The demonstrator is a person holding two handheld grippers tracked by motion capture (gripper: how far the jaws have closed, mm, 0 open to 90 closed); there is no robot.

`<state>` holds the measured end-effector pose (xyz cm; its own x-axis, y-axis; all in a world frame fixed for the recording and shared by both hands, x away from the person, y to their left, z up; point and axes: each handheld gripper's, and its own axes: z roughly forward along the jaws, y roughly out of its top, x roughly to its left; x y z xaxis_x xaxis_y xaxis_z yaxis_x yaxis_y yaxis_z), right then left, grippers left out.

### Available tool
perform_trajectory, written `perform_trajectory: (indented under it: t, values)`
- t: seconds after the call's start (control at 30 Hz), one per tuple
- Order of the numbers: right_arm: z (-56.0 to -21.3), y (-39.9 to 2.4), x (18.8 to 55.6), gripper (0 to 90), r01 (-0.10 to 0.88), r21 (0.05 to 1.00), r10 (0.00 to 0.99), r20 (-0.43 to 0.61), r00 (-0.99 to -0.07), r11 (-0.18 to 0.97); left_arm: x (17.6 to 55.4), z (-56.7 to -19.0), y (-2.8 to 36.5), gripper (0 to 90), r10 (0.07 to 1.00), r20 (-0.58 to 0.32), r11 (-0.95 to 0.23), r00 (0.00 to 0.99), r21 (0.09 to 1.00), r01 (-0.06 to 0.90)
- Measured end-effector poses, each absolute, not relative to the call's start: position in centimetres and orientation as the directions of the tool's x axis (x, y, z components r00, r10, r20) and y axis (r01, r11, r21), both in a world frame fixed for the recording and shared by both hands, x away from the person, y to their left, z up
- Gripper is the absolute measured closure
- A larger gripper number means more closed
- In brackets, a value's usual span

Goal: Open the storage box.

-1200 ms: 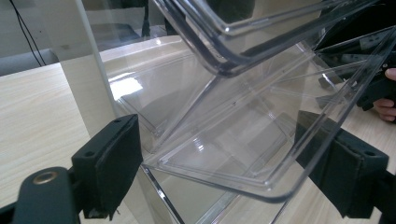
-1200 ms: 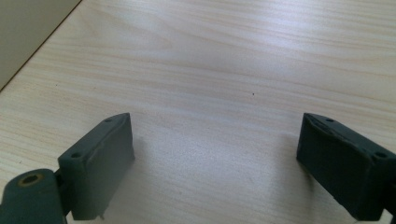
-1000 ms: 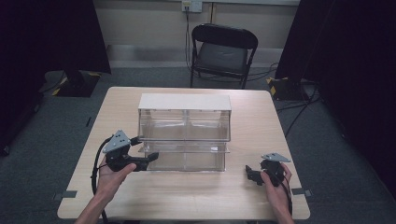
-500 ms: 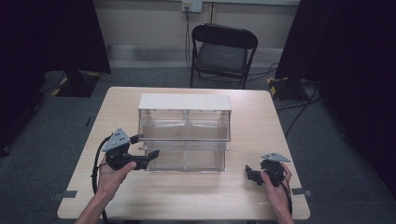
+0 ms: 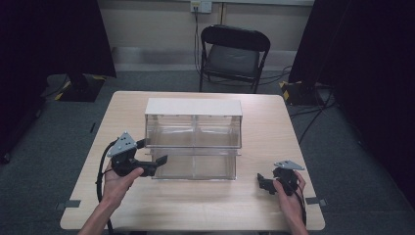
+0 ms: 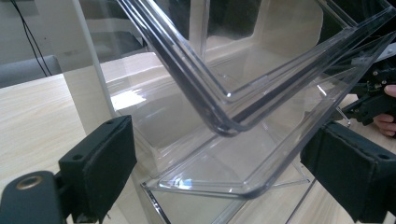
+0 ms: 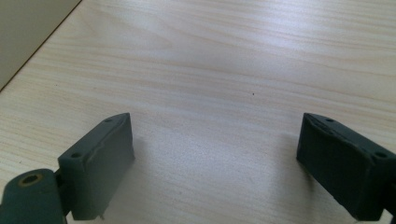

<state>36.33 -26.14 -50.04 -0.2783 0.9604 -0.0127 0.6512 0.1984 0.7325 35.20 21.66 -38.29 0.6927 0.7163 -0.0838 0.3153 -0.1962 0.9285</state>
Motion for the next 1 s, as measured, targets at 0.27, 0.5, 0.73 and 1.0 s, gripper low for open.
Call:
perform_trajectory:
  t: [0.27,0.5,0.73,1.0]
  values:
    - [-50.03,-26.14,36.34,10.2,0.651,0.732,0.960,-0.013,-0.278,0.198,35.45,-38.20,21.56,7.9,0.715,-0.080,-0.202,0.694,0.928,0.314]
    - [-50.03,-26.14,36.34,10.2,0.651,0.732,0.960,-0.013,-0.278,0.198,35.75,-38.16,21.46,6.1,0.715,-0.102,-0.185,0.692,0.926,0.328]
    - [-50.03,-26.14,36.34,10.2,0.651,0.732,0.960,-0.013,-0.278,0.199,35.88,-38.12,21.42,4.9,0.718,-0.109,-0.184,0.688,0.923,0.338]
    - [-50.03,-26.13,36.34,10.2,0.652,0.732,0.960,-0.012,-0.278,0.198,36.04,-38.15,21.56,5.0,0.712,-0.106,-0.189,0.694,0.923,0.335]
